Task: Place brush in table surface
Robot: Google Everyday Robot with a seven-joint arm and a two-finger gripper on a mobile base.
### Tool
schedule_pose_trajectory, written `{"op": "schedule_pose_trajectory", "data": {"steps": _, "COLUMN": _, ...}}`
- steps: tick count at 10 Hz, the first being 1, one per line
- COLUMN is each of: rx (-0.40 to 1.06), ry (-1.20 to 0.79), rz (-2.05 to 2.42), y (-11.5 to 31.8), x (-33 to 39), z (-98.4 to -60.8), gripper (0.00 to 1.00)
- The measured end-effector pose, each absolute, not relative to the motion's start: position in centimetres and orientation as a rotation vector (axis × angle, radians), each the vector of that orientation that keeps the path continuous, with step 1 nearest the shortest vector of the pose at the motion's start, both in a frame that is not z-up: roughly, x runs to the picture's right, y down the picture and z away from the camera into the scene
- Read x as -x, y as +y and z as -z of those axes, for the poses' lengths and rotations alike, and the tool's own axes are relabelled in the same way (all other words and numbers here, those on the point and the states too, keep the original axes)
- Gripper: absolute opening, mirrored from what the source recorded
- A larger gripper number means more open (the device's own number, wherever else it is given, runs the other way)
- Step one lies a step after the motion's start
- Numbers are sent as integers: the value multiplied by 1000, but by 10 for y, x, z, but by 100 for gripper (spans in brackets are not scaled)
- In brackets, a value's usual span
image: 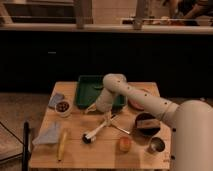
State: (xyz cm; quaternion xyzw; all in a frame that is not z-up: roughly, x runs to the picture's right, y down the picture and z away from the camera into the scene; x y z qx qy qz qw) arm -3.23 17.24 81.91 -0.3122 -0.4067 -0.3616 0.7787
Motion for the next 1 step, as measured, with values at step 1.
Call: {"op": "schedule_pose_trajectory", "data": {"steps": 1, "rx": 667, "ry": -867, "rz": 775, "y": 168, "x": 27, "z": -817, "gripper": 80}}
